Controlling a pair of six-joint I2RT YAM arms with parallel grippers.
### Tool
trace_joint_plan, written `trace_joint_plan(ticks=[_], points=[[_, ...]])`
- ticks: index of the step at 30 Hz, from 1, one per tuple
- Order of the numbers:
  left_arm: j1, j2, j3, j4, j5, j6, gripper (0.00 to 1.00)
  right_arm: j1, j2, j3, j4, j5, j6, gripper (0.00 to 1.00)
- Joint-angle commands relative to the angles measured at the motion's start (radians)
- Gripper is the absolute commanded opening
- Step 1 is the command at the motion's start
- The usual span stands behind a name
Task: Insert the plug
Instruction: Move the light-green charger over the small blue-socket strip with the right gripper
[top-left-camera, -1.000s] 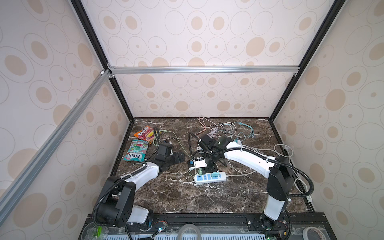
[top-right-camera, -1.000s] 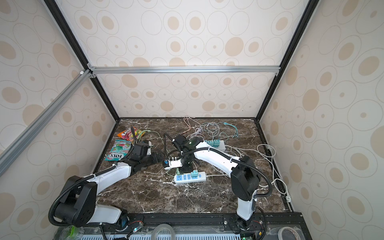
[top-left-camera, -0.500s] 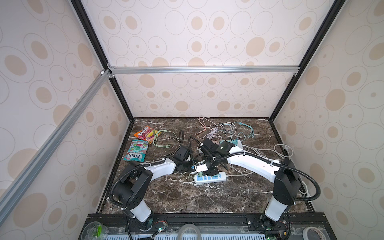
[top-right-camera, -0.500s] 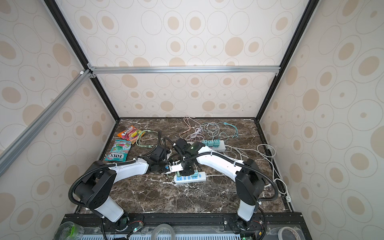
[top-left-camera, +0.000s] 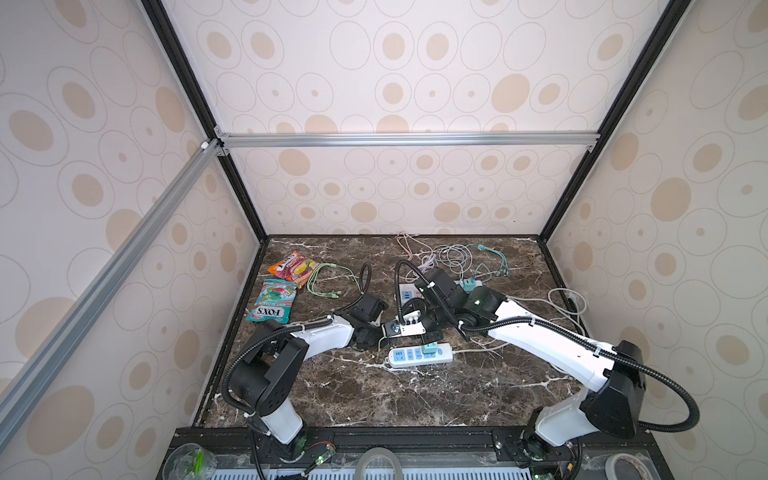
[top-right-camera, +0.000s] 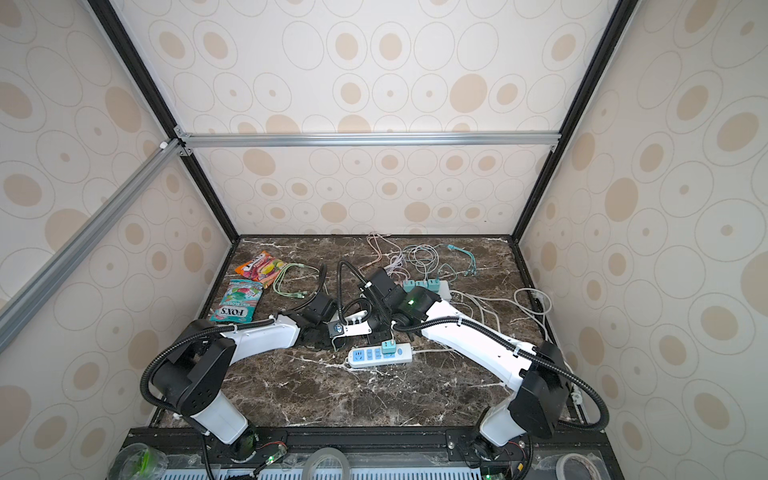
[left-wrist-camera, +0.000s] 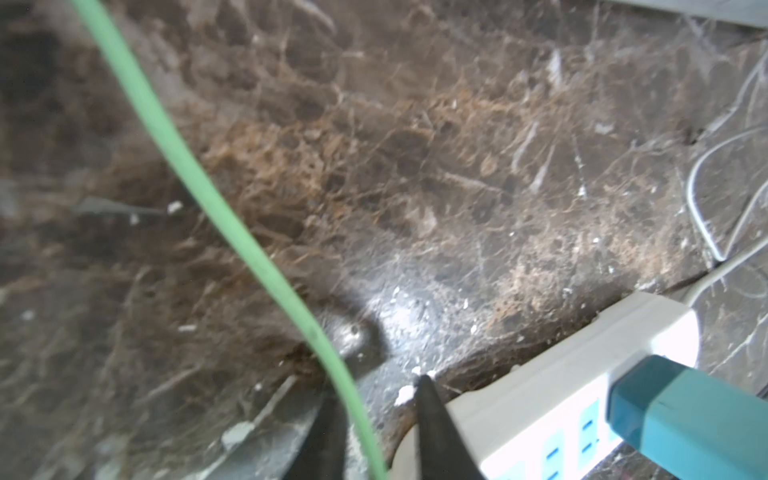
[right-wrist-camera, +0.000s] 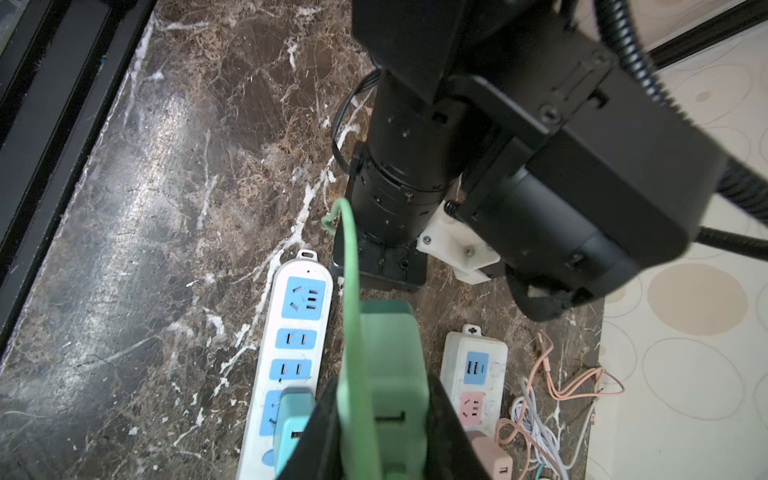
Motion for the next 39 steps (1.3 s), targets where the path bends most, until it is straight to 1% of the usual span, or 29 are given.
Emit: trace_joint_plan(ticks=[1, 2, 5, 8, 13, 16, 19, 24, 34, 39], points=[[0.005, -0.038, 0.011, -0.050, -0.081, 0.014, 0.03, 0.003, 0.046, -0.006, -0.051, -0.007, -0.016, 0.00], [0.014, -0.052, 0.007, -0.056, -0.100, 0.017, 0.00, 0.003, 0.061, -0.003, -0.063, 0.000, -0.016, 0.00], [0.065, -0.122, -0.021, -0.076, -0.170, 0.019, 0.00, 0.003, 0.133, 0.025, -0.133, 0.008, -0.016, 0.00], [0.139, -0.224, -0.079, -0.073, -0.213, 0.003, 0.00, 0.003, 0.202, 0.068, -0.189, 0.003, -0.019, 0.00], [0.258, -0.411, -0.184, -0.028, -0.253, -0.048, 0.00, 0.003, 0.305, 0.157, -0.275, -0.019, -0.027, 0.00], [0.296, -0.483, -0.221, -0.004, -0.244, -0.060, 0.00, 0.004, 0.352, 0.203, -0.310, -0.031, -0.035, 0.00], [0.305, -0.504, -0.229, -0.009, -0.238, -0.057, 0.00, 0.004, 0.376, 0.226, -0.313, -0.040, -0.041, 0.00], [0.307, -0.499, -0.236, -0.012, -0.238, -0.058, 0.00, 0.004, 0.406, 0.242, -0.316, -0.060, -0.040, 0.00], [0.308, -0.478, -0.261, 0.029, -0.203, -0.073, 0.00, 0.004, 0.442, 0.229, -0.272, -0.027, -0.011, 0.00], [0.307, -0.467, -0.271, 0.046, -0.189, -0.074, 0.00, 0.006, 0.457, 0.229, -0.245, 0.008, 0.009, 0.00]])
